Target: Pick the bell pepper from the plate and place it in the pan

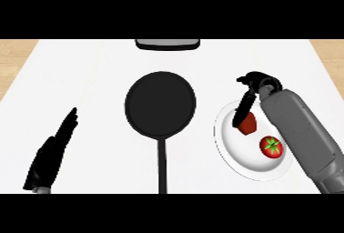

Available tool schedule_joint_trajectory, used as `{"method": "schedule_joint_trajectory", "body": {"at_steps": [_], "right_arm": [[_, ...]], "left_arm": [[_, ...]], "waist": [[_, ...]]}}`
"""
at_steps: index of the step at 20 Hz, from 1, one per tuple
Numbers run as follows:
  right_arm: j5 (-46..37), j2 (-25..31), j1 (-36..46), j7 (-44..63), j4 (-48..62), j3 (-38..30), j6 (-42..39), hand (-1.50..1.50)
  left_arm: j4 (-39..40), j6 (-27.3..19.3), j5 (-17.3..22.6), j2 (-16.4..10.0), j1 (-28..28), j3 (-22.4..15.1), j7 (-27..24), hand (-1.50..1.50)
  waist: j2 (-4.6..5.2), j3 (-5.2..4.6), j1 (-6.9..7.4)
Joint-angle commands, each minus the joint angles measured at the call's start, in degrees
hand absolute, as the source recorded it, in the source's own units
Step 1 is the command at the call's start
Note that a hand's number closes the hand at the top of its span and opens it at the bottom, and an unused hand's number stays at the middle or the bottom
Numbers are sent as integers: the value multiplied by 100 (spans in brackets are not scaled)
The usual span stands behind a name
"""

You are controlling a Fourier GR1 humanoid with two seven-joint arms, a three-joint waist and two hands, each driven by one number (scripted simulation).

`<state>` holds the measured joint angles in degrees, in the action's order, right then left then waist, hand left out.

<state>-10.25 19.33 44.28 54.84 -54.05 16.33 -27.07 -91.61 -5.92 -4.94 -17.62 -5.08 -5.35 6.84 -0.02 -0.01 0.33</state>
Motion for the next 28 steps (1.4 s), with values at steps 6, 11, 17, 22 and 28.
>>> {"method": "schedule_joint_trajectory", "body": {"at_steps": [6, 11, 17, 22, 28], "right_arm": [[-229, -155, -129, 595, 100, -30, -362, -150], [-534, -362, -266, 211, 416, -91, -244, -150], [-683, -277, -601, 458, -142, -232, -533, -150], [-1258, -591, -472, -225, 705, -361, -71, -150], [-1503, -687, -632, -800, 741, -545, 276, 150]], "left_arm": [[-312, 9, -159, 85, -60, 79, 308, 0], [-11, 201, -122, 183, 206, 196, 112, 0], [176, 378, -159, 148, 300, 387, 163, 0], [68, 463, -233, 317, 377, 388, 351, 0], [-35, 554, -289, 278, 310, 555, 344, 0]], "waist": [[-6, 1, 3], [3, 1, -2], [-11, -1, -48], [5, 2, -1], [3, 2, -4]]}}
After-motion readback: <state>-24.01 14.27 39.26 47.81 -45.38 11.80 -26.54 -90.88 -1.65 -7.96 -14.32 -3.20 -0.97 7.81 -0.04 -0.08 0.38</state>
